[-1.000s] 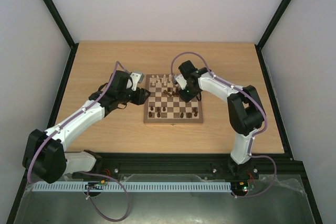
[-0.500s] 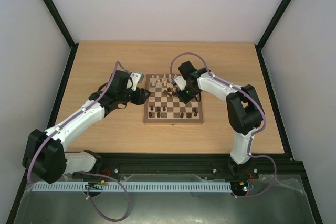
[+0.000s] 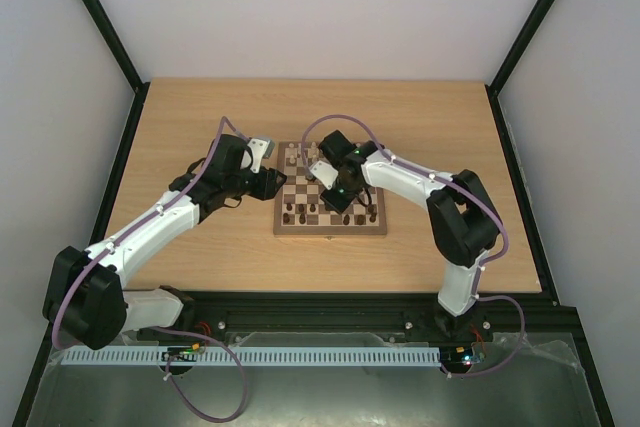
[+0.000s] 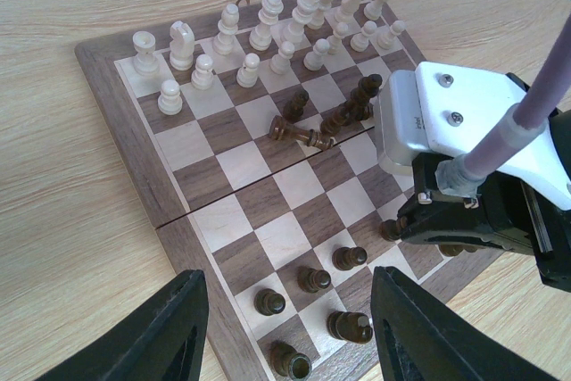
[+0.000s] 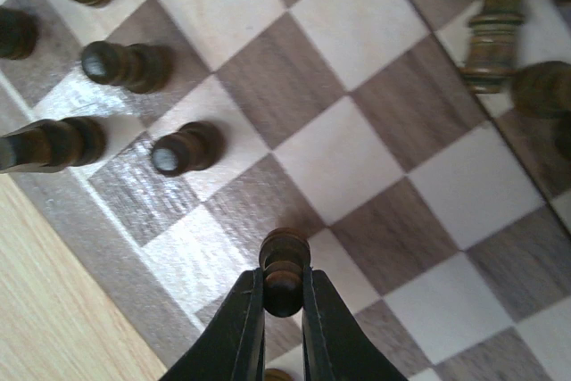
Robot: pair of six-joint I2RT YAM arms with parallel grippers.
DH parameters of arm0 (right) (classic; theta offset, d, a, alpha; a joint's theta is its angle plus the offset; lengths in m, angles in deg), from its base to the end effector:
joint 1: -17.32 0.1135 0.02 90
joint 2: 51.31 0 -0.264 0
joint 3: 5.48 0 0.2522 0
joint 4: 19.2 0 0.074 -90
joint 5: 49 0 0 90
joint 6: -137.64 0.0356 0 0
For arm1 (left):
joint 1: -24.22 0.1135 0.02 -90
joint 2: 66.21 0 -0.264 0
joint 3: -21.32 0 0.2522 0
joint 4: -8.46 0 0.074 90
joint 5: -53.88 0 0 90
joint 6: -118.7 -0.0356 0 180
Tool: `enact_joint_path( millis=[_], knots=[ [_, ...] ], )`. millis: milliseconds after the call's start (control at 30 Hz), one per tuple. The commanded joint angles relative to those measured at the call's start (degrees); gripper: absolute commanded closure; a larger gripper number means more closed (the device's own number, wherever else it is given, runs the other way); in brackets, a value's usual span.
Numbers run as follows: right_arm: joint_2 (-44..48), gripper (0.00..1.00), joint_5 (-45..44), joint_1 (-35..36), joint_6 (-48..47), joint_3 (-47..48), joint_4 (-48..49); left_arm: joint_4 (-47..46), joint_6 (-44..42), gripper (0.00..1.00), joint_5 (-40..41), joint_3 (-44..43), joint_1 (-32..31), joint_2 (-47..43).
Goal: Set up the chess pieces on the board
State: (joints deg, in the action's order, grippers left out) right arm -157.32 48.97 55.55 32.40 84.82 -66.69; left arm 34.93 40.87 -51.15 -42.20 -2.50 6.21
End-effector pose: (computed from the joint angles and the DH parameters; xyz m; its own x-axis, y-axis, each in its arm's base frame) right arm 0.2993 0.2420 0.2015 -0.5025 -0.7272 -0.4676 -0.8230 0.5681 0.0009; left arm 0.2440 -0.1332 0.2634 -0.6368 0.0926 -0.7655 0.5001 0.8052 -0.3186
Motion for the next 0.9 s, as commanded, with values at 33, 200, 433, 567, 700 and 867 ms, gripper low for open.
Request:
enact_joint_path(
  millis=[33,200,433,567,700,867],
  knots=[
    [0.1,0.92,0.4,0.4,-0.7,0.1,-3.6,-0.7,-0.3,0.49,-0.4,0.0,-0.1,-0.6],
    [-1.1,0.92,0.6,1.0,-0.7,0.5,-3.5,-0.7,-0.3,0.49,-0.4,0.0,0.0,-0.6],
    [-2.3,0.92,1.0,1.6,-0.5,1.2,-3.4,-0.6,-0.3,0.49,-0.3,0.0,-0.1,-0.5],
    [-3.1,0.91,0.8,1.8,-0.3,1.8,-3.4,-0.6,-0.4,0.49,-0.2,0.0,-0.1,-0.5],
    [-3.5,0.9,0.8,2.1,-0.3,1.9,-3.4,-0.6,-0.3,0.49,-0.2,0.0,-0.1,-0.4],
    [-3.4,0.86,0.3,2.1,-0.1,1.8,-3.4,-0.6,-0.3,0.49,-0.3,0.0,-0.1,-0.4]
  ],
)
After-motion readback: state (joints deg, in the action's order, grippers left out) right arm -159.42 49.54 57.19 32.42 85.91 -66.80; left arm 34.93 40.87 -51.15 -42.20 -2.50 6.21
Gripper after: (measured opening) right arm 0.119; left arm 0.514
